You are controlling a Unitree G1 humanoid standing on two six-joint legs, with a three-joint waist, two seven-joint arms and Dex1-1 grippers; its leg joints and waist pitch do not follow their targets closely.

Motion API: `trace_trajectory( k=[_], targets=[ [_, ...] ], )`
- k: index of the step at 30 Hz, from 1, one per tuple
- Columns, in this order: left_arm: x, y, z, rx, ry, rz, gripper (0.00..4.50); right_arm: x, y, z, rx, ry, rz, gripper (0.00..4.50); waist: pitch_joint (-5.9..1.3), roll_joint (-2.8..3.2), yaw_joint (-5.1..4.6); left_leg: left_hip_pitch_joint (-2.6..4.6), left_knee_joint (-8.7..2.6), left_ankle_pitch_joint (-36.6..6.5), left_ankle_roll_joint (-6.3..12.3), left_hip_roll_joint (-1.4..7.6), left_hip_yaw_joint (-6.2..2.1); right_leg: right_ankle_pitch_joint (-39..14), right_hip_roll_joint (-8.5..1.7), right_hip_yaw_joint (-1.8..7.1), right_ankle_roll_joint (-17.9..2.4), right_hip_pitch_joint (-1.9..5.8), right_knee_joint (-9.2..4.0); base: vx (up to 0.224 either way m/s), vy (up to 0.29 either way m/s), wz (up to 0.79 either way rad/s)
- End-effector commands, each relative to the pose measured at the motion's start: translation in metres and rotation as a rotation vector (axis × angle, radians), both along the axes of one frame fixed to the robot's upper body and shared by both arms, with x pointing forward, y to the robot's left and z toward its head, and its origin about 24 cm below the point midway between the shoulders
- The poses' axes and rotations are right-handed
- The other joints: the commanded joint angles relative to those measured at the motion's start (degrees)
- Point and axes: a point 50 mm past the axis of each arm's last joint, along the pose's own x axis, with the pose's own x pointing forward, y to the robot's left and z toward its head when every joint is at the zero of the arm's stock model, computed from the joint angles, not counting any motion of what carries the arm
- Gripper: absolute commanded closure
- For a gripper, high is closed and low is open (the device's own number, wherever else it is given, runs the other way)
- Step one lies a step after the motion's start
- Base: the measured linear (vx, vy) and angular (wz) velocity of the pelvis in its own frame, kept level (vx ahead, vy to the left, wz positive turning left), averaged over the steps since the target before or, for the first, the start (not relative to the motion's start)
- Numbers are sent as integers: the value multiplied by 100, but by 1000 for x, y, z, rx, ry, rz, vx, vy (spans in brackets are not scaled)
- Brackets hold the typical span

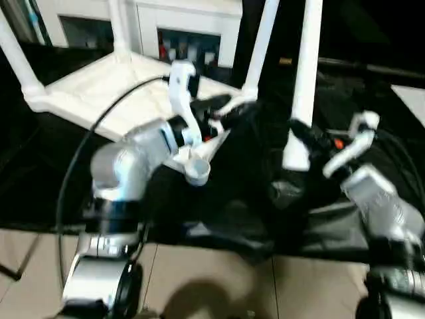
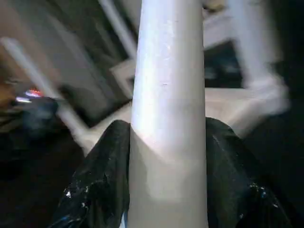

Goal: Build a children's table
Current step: Pick table leg

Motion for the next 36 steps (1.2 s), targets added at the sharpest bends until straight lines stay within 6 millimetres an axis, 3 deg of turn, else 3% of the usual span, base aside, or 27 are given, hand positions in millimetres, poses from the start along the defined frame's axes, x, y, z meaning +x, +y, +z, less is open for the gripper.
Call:
trace_trajectory(
  k=[1,5,7,8,10,12,14,20,21,22,23,24,25,27,28,30,32,34,36],
  targets=[
    [-1,-5,8,-30,11,-55,0,-6,15,16,28,-72,114,264,-440,3,62,46,-323,-719,241,8,22,-836,-365,245,-1085,373,-506,0,0,0],
    [4,-3,3,3,20,-5,0,-12,34,15,11,-66,247,264,-416,-36,78,48,-339,-742,206,21,14,-1153,-382,246,-903,358,-544,0,0,0],
    [6,-4,3,-28,34,7,0,-12,40,14,-1,-58,283,264,-423,-25,84,50,-342,-667,159,28,14,-1129,-383,255,-870,346,-539,0,0,0],
    [5,-6,5,-70,38,-2,0,-13,43,14,-21,-54,302,264,-431,-68,81,42,-333,-615,147,27,25,-1044,-376,258,-854,352,-536,0,0,0],
    [4,-9,11,-149,46,-23,0,-14,47,14,-55,-48,325,264,-440,-54,107,53,-330,-504,154,38,25,-819,-384,262,-944,348,-500,0,0,0],
    [2,-10,15,-196,53,-39,0,-17,49,14,-88,-42,342,264,-449,-93,132,42,-318,-373,190,33,39,-542,-378,266,-997,366,-478,0,0,0],
    [2,-12,16,-212,56,-47,0,-17,48,15,-104,-40,351,264,-455,-97,146,43,-316,-249,240,36,36,-353,-373,269,-991,370,-455,0,0,0],
    [3,-16,8,-169,84,-22,0,-17,50,16,-124,-47,359,264,-460,-45,156,33,-322,-312,244,32,25,-238,-385,262,-1020,384,-461,0,0,0],
    [5,-15,6,-150,95,0,17,-16,52,15,-134,-51,351,264,-461,-4,167,33,-324,-333,226,31,19,-258,-392,261,-1025,386,-465,0,0,0],
    [8,-13,4,-128,111,32,27,-15,55,14,-151,-56,335,264,-457,-32,151,33,-327,-396,196,34,20,-293,-382,261,-1001,382,-474,0,0,0],
    [9,-12,3,-118,117,46,34,-15,57,13,-159,-58,326,264,-455,9,154,33,-330,-444,144,35,11,-345,-389,261,-974,375,-486,0,0,0],
    [12,-9,1,-94,129,80,34,-14,63,11,-192,-66,301,264,-457,59,164,39,-335,-476,95,27,-1,-399,-393,254,-947,374,-490,0,0,0],
    [12,-9,1,-94,129,80,34,-14,63,11,-192,-66,301,264,-456,41,149,37,-338,-488,72,26,0,-419,-385,254,-933,377,-494,0,0,0],
    [14,-5,0,-80,143,110,54,-13,78,11,-265,-106,254,264,-463,91,175,52,-339,-484,22,39,-14,-357,-394,255,-972,372,-472,0,0,0],
    [14,-4,0,-69,144,122,78,-12,83,11,-289,-123,231,264,-460,93,159,42,-348,-475,-38,32,-17,-257,-384,252,-989,371,-465,0,0,0],
    [15,-2,0,-56,141,148,77,-10,93,12,-337,-148,179,264,-459,103,156,61,-358,-519,-93,38,-24,-161,-384,251,-1027,366,-449,0,0,0],
    [17,1,0,-64,153,196,102,-4,102,13,-376,-165,99,264,-460,86,166,63,-362,-509,-123,38,-21,-117,-392,257,-1048,371,-430,0,0,0],
    [19,6,0,-63,157,246,116,0,108,13,-409,-176,29,264,-451,2,144,68,-367,-540,-119,38,-2,-162,-388,265,-1034,359,-441,0,0,0],
    [21,11,0,-67,160,286,139,2,114,14,-465,-216,-1,264,-440,-26,144,74,-372,-581,-123,45,2,-268,-389,270,-968,354,-447,0,0,0]
  ],
)
